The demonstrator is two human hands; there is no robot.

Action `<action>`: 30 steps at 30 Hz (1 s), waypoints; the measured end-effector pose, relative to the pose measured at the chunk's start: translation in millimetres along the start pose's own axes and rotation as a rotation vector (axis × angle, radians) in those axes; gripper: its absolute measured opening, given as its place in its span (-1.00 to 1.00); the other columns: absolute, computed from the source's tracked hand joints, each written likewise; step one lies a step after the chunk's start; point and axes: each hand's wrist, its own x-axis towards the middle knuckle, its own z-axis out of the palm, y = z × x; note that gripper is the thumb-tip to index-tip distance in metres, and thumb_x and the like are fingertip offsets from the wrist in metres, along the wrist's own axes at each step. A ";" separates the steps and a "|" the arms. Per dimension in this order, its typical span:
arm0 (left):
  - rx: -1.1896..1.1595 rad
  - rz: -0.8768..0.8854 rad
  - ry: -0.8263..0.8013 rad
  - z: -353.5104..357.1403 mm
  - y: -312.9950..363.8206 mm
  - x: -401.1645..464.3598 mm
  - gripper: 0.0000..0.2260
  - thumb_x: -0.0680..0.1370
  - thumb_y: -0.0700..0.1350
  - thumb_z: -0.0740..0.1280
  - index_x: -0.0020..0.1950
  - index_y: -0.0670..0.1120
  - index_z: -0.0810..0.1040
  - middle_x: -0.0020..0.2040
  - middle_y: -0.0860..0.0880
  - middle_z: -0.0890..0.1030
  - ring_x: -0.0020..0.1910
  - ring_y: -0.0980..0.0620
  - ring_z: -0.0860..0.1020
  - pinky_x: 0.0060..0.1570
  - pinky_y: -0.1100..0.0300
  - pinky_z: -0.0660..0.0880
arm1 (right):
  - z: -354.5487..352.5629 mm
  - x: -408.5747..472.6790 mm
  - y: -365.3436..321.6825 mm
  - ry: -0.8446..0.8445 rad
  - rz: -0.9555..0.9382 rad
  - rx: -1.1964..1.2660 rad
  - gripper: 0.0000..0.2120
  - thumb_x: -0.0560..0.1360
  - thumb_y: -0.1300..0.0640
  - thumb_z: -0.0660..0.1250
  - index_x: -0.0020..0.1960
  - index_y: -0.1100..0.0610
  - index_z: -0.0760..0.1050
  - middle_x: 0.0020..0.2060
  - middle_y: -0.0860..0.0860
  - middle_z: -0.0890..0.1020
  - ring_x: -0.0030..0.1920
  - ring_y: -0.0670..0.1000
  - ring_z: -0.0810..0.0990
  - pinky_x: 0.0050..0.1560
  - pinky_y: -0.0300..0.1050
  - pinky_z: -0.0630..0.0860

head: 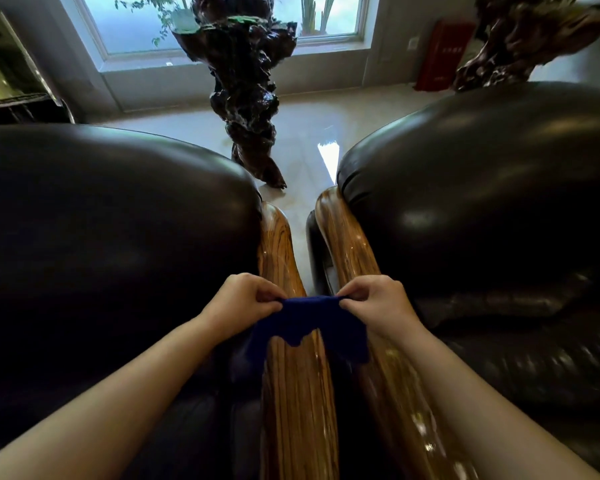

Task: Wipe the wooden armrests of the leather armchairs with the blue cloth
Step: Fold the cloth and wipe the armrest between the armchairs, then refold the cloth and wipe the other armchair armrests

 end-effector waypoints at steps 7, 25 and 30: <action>-0.043 0.051 0.045 2.0 83.1 -53.2 -0.82 0.45 -0.18 0.39 0.01 0.01 0.64 -0.17 0.17 0.63 -0.16 0.31 0.59 -0.19 0.49 0.49 | -75.7 -67.9 -22.6 0.001 -0.104 0.006 -0.89 0.40 0.19 0.41 -0.14 -0.01 0.59 -0.26 -0.12 0.64 -0.18 -0.20 0.60 -0.24 -0.40 0.53; -0.250 -0.164 0.027 215.9 197.1 -172.4 -0.81 0.51 -0.13 0.30 -0.03 0.18 0.58 -0.10 0.13 0.65 -0.09 0.30 0.59 -0.19 0.37 0.54 | -151.1 -237.0 134.4 -0.195 -0.140 0.031 -0.87 0.43 0.18 0.39 -0.12 -0.05 0.56 -0.24 -0.13 0.63 -0.18 -0.16 0.61 -0.25 -0.31 0.52; -0.295 -0.269 -0.109 275.8 176.8 -161.4 -0.81 0.52 -0.14 0.28 -0.03 0.15 0.57 -0.08 0.09 0.64 -0.10 0.23 0.62 -0.19 0.32 0.56 | -124.1 -239.0 194.3 -0.255 -0.051 -0.023 -0.79 0.44 0.17 0.38 -0.20 -0.14 0.51 -0.25 -0.13 0.61 -0.20 -0.16 0.60 -0.29 -0.30 0.51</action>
